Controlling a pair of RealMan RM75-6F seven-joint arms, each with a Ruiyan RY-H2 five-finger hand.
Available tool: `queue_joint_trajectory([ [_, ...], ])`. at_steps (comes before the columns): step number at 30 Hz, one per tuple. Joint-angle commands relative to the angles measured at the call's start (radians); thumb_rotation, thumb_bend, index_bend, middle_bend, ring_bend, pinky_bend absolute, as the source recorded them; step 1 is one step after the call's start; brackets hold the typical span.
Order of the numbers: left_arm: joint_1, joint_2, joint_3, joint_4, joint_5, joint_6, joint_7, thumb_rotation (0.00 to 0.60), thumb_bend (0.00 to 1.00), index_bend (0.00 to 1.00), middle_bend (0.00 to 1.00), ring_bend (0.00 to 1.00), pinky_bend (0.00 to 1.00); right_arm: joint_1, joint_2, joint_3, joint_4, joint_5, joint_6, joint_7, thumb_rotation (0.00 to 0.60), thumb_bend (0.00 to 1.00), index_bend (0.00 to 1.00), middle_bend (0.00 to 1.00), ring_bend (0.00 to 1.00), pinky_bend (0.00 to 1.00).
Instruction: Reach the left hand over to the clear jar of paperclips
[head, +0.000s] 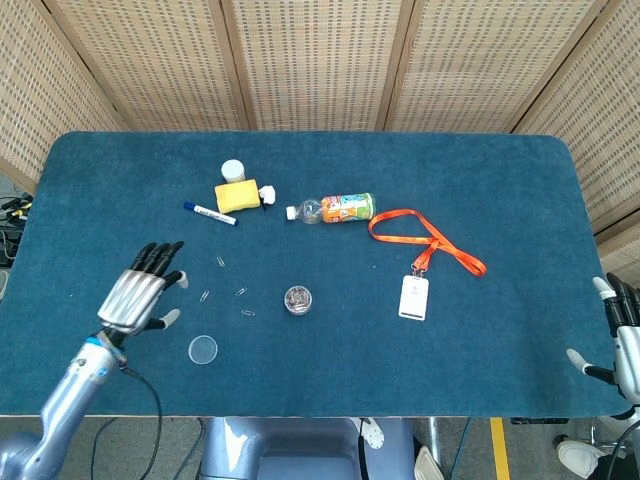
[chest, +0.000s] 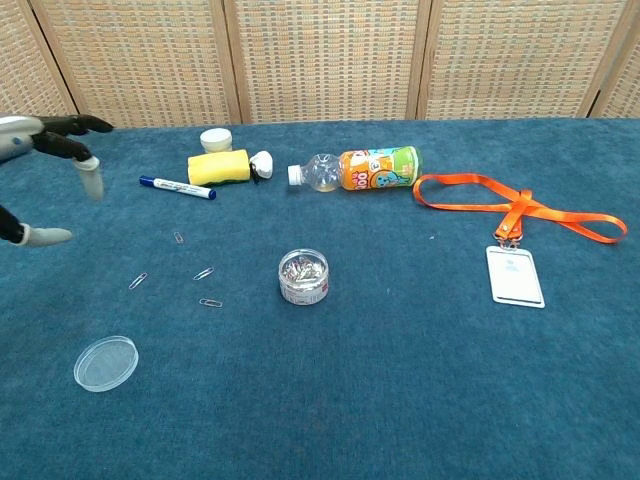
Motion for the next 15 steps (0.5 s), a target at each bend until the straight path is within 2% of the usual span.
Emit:
queue_joint_trajectory([
  [1,-0.085,-0.100,-0.029,0.054,-0.107,-0.082,0.101,0.600,0.30,0.44,0.00,0.00,0.00,0.000,0.001,0.001,0.002,0.004,-0.003,0.006,0.600,0.00,0.00,0.00,0.00,0.00],
  [7,-0.137,-0.183,-0.017,0.114,-0.181,-0.133,0.158,0.600,0.36,0.46,0.00,0.00,0.00,0.001,0.002,0.003,0.005,0.009,-0.008,0.013,0.600,0.00,0.00,0.00,0.00,0.00],
  [15,-0.182,-0.262,0.007,0.156,-0.255,-0.138,0.239,0.600,0.37,0.46,0.00,0.00,0.00,0.010,-0.002,0.006,0.017,0.024,-0.030,0.019,0.600,0.00,0.00,0.00,0.00,0.00],
])
